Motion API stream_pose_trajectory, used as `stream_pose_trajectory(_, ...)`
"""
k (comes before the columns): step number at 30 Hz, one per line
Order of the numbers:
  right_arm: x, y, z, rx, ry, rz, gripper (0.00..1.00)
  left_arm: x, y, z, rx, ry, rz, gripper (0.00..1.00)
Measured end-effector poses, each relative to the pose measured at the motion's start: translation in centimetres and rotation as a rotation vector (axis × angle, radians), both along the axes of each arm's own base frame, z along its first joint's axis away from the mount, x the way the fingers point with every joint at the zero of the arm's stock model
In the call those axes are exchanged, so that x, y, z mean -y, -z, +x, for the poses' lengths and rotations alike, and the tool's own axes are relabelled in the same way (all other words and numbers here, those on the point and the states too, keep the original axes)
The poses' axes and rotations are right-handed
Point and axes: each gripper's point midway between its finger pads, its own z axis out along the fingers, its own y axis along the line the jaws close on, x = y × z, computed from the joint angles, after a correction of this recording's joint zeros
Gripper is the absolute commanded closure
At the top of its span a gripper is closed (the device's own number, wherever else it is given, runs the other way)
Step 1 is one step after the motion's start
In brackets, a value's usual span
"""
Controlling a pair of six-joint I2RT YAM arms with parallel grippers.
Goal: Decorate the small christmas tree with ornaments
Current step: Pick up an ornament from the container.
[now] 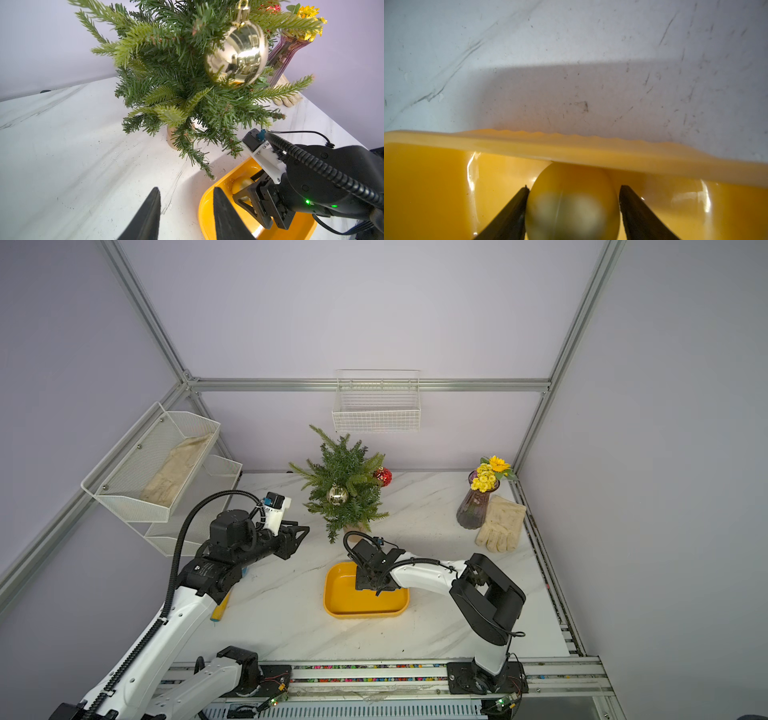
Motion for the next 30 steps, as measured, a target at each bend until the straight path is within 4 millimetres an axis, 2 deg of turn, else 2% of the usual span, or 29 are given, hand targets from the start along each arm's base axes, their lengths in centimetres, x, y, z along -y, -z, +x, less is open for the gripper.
stream_pose_trajectory(6, 0.9, 0.4, -0.4, -0.003, 0.008, -0.015, 0.33, 0.0, 0.0, 0.0, 0.000, 0.000, 0.000, 0.58)
stream_pose_trajectory(20, 1.3, -0.7, 0.0, 0.032, 0.009, -0.009, 0.40, 0.0, 0.0, 0.0, 0.000, 0.000, 0.000, 0.57)
stream_pose_trajectory(23, 1.4, -2.3, 0.0, 0.064, -0.016, 0.011, 0.42, 0.0, 0.0, 0.0, 0.000, 0.002, -0.001, 0.57)
stream_pose_trajectory(30, 1.2, -7.4, -0.2, 0.168, -0.107, 0.091, 0.43, 0.5, -0.1, -0.3, -0.003, 0.030, -0.016, 0.56)
